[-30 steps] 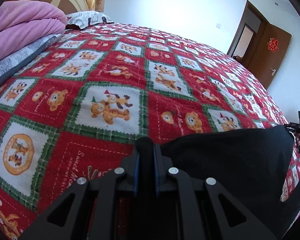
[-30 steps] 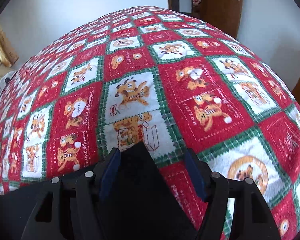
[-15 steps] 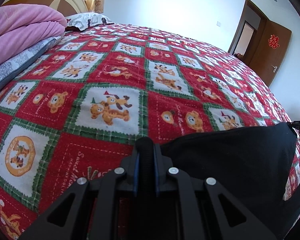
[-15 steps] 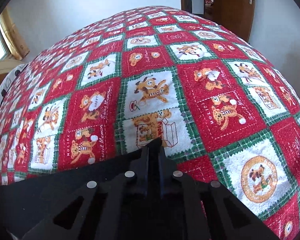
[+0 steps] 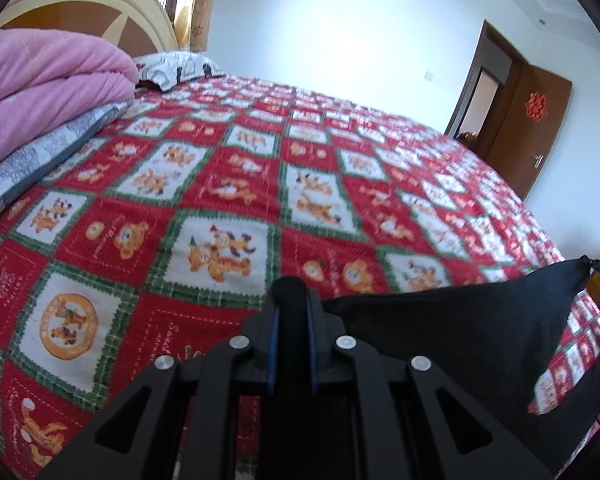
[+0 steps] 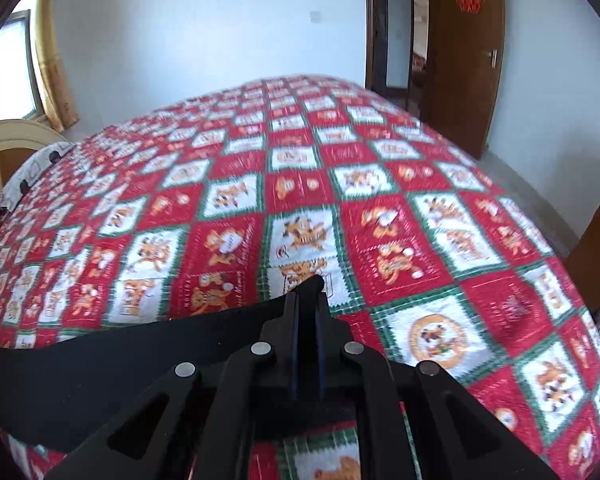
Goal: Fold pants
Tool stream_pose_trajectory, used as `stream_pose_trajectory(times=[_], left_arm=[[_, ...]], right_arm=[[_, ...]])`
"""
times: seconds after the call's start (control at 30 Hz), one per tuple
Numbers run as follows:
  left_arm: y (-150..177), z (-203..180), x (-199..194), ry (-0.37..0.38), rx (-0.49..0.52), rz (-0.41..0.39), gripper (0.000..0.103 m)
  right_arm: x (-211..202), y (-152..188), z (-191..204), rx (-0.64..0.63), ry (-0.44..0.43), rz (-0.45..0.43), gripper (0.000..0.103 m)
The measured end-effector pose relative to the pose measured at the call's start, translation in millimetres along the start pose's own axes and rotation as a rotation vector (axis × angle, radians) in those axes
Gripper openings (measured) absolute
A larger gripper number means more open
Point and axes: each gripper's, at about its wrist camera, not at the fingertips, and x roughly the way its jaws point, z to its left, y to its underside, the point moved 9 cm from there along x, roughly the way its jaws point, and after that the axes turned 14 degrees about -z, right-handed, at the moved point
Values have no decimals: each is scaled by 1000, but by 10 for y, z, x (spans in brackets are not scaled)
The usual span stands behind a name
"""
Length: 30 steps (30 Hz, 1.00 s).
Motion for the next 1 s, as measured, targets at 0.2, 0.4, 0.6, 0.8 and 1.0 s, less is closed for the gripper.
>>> stream_pose_trajectory(times=[0.2, 0.4, 0.6, 0.8, 1.0], left_arm=[[-138, -36, -255, 48, -54, -63, 12], [-137, -29, -581, 107, -133, -119, 12], [-20, -34, -891, 153, -140, -147, 12], [124, -54, -1183, 201, -133, -169, 12], [307, -86, -1403, 235, -103, -161, 12]], right_arm=[[-427, -85, -99, 15, -8, -71, 7], [-848, -15, -207, 49, -12, -111, 7], [-1330, 193, -401, 99, -5, -143, 7], [-1746, 476, -607, 146, 4, -163, 7], [-2093, 810, -834, 202, 15, -170, 7]])
